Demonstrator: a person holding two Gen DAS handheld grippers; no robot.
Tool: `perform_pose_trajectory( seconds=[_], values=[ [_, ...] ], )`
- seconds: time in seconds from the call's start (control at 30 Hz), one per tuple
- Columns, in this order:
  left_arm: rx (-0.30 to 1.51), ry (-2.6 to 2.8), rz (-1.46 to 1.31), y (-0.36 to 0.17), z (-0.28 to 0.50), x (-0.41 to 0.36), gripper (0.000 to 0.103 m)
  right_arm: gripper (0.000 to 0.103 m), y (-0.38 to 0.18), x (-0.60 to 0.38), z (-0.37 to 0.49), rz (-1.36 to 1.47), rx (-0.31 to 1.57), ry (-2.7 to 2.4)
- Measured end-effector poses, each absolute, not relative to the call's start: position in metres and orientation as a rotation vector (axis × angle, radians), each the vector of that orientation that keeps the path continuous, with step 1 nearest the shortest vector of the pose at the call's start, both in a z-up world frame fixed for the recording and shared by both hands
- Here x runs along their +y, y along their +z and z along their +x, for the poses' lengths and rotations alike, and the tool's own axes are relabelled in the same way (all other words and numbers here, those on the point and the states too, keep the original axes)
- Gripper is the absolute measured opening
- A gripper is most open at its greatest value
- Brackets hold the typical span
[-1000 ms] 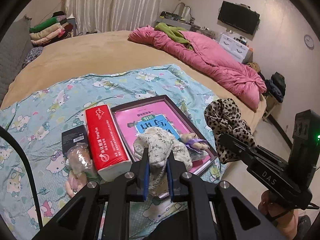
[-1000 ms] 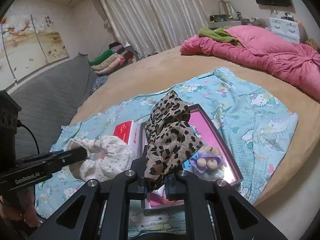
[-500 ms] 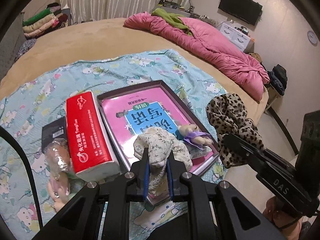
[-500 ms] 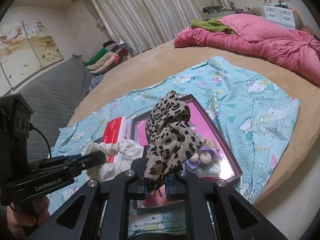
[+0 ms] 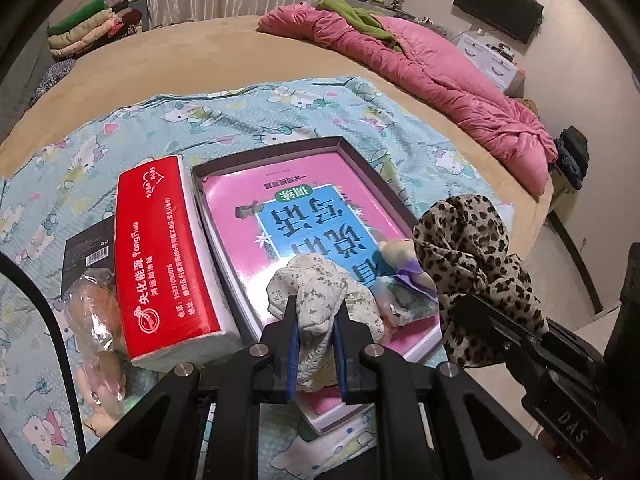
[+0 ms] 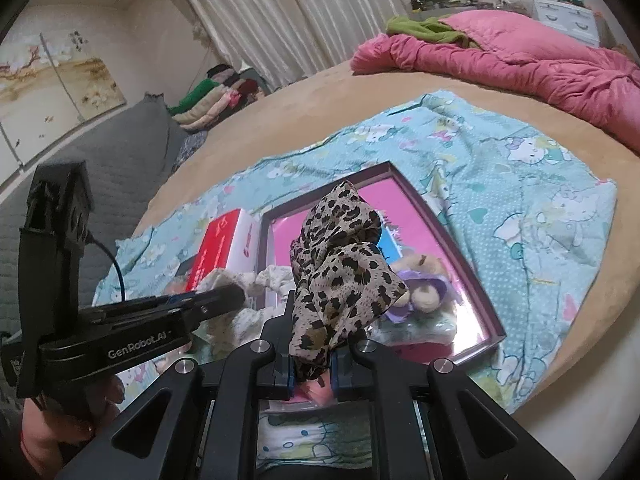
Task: Organize soft objects
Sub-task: 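Carry both scrunchies over the pink book box with both tools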
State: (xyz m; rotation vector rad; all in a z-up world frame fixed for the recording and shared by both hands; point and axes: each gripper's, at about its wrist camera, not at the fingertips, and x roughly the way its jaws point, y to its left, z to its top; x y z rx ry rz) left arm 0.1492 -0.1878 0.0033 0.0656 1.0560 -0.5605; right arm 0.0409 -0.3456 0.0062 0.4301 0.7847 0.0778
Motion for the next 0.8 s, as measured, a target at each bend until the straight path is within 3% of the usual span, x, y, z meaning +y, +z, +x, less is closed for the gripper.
perform_pose_trajectory(
  seconds=[0.8],
  values=[
    [1.094,-0.537,0.089,-0.023,0.167,-0.193,0.015,0.014,-0.039,-0.336,0.065,0.478,0.878,0.1]
  ],
)
